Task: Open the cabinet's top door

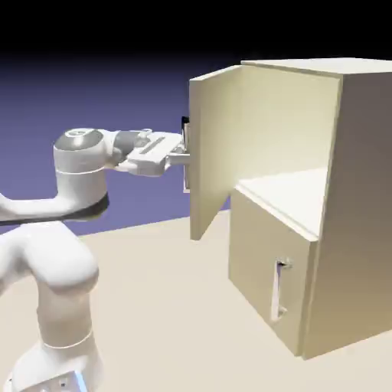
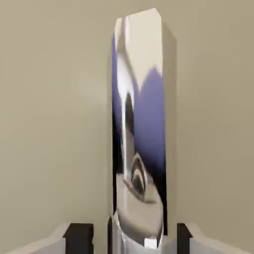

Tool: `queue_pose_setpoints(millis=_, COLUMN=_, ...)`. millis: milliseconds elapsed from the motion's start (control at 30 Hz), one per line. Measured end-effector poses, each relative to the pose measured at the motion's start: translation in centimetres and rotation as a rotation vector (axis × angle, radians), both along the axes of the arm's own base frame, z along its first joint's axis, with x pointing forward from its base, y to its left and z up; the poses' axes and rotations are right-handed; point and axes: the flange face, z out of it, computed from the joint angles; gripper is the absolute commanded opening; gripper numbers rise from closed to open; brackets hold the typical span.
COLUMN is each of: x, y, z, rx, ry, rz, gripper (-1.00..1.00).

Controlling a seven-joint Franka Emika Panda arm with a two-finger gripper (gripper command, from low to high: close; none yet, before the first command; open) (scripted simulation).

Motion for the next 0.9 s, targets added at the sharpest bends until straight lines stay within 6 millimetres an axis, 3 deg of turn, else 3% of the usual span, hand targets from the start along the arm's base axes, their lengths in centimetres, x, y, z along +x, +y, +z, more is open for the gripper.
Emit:
queue_pose_setpoints(millis=200, x=0.1, y=0.5, z=-0.2, rx=-0.004, ry=0.0, rz=-0.011, gripper=-1.0)
queue_pose_setpoints(millis=367, x=-1.0, y=2.7, z=-0.3, rx=-0.003, ry=0.001, rz=-0.085, gripper=-1.0)
queue_pose_setpoints(millis=600, x=-2.7, y=7.4, z=-0.3, rx=-0.001, ry=0.002, rz=-0.232, gripper=-1.0)
queue_pose_setpoints(millis=900, x=-4.0, y=15.3, z=-0.3, rx=-0.001, ry=0.004, rz=-0.467, gripper=-1.0)
